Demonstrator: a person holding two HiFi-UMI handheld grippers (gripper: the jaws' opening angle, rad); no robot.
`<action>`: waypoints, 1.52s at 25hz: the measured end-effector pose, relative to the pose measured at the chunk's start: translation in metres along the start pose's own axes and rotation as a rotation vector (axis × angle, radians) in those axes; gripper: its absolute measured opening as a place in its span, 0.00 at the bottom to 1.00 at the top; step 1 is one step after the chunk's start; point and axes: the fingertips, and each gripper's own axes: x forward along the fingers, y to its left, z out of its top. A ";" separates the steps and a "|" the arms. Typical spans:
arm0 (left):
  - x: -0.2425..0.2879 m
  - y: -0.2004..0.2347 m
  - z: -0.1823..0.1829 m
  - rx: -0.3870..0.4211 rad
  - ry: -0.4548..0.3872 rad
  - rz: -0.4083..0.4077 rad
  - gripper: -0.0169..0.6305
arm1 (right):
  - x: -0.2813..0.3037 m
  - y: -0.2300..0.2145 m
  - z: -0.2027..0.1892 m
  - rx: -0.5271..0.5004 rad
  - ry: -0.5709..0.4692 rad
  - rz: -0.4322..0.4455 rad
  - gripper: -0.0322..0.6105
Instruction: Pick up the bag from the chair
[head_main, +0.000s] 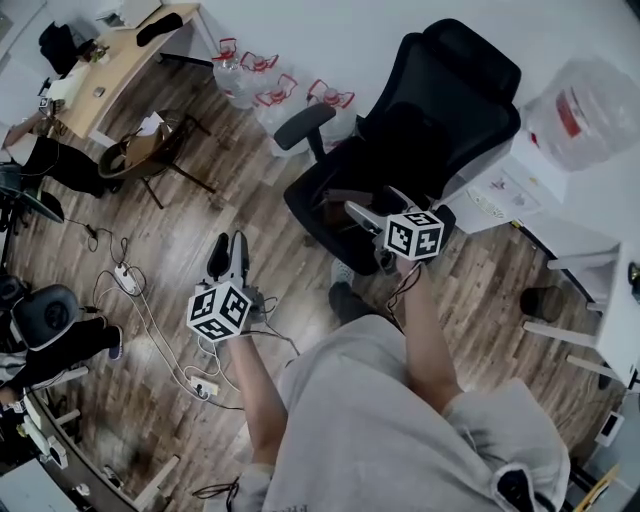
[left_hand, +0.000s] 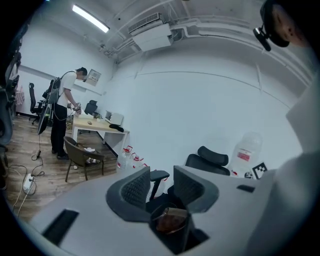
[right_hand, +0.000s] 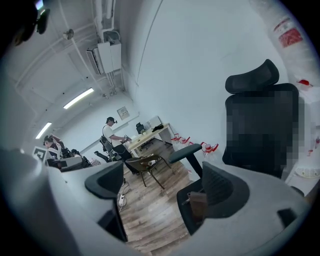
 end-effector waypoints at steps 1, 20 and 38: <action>0.011 -0.001 0.002 0.001 0.001 -0.001 0.24 | 0.005 -0.007 0.006 -0.004 0.001 -0.008 0.82; 0.173 -0.029 0.049 0.002 -0.011 -0.077 0.24 | 0.080 -0.114 0.108 -0.035 -0.020 -0.073 0.81; 0.225 -0.067 -0.005 0.062 0.174 -0.194 0.24 | 0.146 -0.136 -0.067 -0.534 0.598 0.216 0.76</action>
